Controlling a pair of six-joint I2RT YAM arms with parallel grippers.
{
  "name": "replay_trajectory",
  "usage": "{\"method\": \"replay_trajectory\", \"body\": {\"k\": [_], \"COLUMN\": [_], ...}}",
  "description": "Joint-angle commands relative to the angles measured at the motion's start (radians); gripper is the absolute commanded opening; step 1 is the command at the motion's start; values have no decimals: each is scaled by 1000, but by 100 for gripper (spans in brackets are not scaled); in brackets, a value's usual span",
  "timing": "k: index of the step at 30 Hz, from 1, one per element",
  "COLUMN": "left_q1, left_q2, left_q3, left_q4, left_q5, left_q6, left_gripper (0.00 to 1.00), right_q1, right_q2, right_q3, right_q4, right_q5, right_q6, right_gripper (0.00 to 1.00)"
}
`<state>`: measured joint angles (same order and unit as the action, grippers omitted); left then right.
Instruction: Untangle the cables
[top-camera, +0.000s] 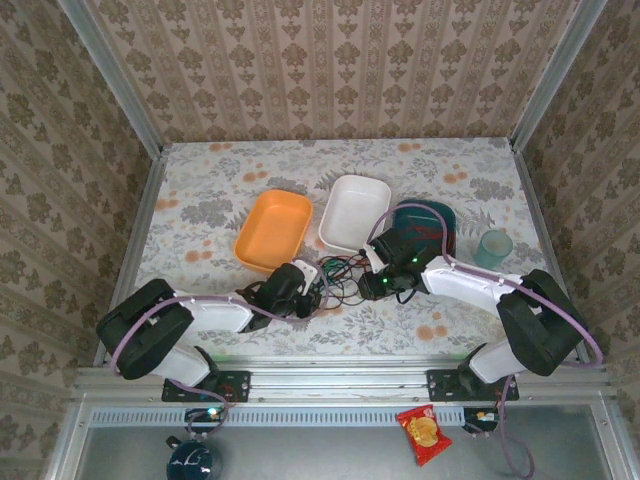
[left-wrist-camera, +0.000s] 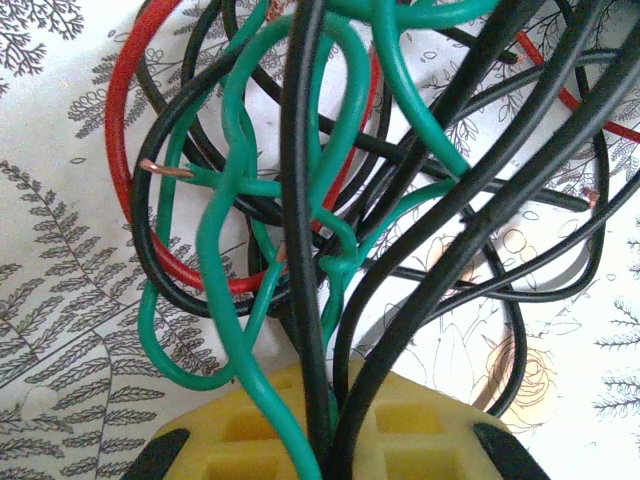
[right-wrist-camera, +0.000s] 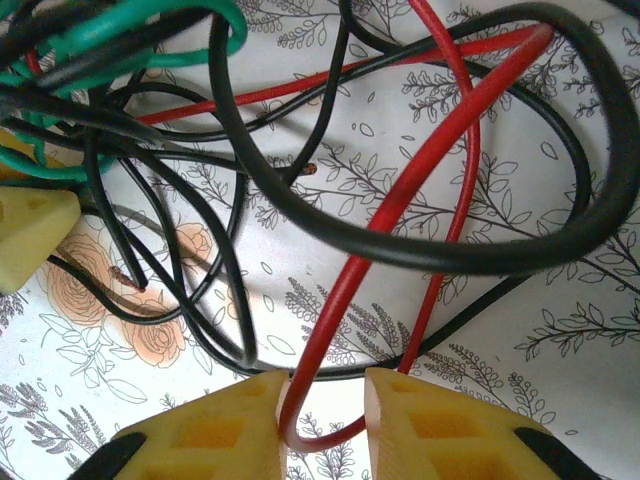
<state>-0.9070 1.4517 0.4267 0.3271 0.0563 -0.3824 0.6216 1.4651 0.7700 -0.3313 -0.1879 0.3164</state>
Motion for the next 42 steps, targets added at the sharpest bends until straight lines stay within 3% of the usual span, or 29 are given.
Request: {"method": "replay_trajectory", "body": {"k": [1, 5, 11, 15, 19, 23, 27, 36, 39, 42], "left_q1": [5, 3, 3, 2, 3, 2, 2, 2, 3, 0], "left_q2": [15, 8, 4, 12, 29, 50, 64, 75, 79, 86], "left_q3": [-5, -6, -9, -8, -2, 4, 15, 18, 14, 11], "left_q4": [-16, -22, -30, -37, -39, -37, -40, -36, -35, -34], "left_q5": [4, 5, -1, -9, -5, 3, 10, 19, 19, 16], "left_q6": [-6, -5, -11, -18, -19, -20, -18, -15, -16, -17], "left_gripper": [0, 0, 0, 3, 11, 20, 21, 18, 12, 0], "right_q1": [-4, -4, -3, -3, -5, -21, -34, -99, -151, -195], "right_q2": [29, 45, -56, -245, -425, -517, -569, -657, -687, -696], "right_q3": [15, 22, 1, -2, 33, 107, 189, 265, 267, 278], "right_q4": [-2, 12, 46, 52, 38, 15, 3, 77, 101, 96], "right_q5": [-11, 1, 30, 80, 221, 344, 472, 773, 797, 810], "right_q6": [-7, -10, -4, 12, 18, -10, -70, -189, -202, -209], "right_gripper": [26, 22, 0, 0, 0, 0, 0, 0, 0, 0]}}
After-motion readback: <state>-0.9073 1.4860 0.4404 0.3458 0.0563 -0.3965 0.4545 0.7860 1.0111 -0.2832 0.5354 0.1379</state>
